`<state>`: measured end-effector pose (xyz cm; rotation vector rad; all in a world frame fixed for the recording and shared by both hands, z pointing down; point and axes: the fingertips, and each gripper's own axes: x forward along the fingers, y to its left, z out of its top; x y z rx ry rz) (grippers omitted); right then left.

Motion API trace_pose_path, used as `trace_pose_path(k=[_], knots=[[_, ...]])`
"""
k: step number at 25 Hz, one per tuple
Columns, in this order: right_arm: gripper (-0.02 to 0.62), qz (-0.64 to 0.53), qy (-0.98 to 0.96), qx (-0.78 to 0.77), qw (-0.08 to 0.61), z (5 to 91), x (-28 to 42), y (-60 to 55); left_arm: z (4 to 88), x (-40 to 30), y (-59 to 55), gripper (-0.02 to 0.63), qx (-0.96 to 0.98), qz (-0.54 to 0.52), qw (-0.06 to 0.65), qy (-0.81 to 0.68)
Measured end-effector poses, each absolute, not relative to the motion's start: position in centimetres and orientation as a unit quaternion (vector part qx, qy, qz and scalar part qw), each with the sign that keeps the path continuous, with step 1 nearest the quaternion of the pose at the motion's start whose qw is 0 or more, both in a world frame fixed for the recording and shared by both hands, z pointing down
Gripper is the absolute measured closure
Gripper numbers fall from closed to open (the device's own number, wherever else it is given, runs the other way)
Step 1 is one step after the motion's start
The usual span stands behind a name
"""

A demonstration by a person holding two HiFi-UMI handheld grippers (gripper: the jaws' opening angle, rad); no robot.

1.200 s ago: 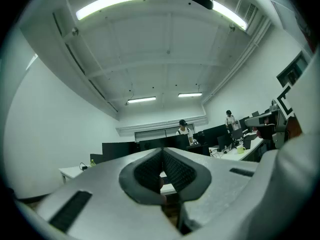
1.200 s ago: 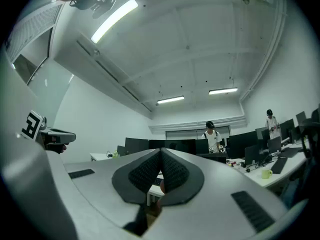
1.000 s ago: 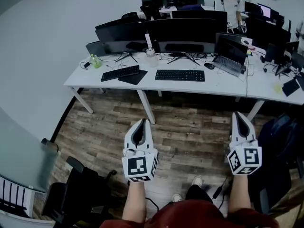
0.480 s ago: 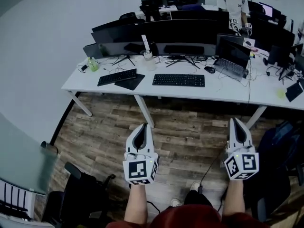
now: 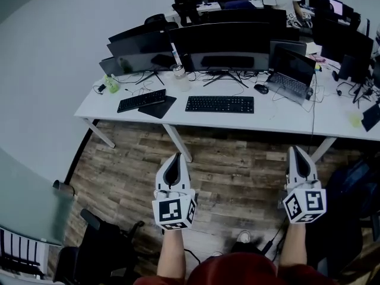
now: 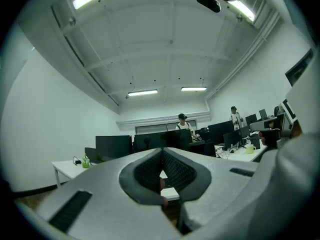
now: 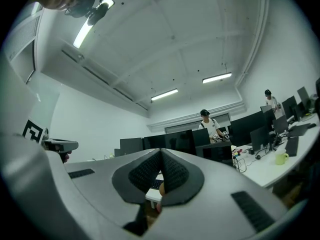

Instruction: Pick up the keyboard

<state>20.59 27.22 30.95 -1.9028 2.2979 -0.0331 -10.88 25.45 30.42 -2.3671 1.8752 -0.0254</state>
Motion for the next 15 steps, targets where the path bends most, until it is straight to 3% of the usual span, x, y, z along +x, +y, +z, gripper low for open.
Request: trace_pose_path(k=[15], knots=[[0.597,-0.029,0.769,-0.633,0.085,31.8,27.2,18.7,31.0,-5.2,17.3,0.595,-0.774,-0.030,0.057,0.630]])
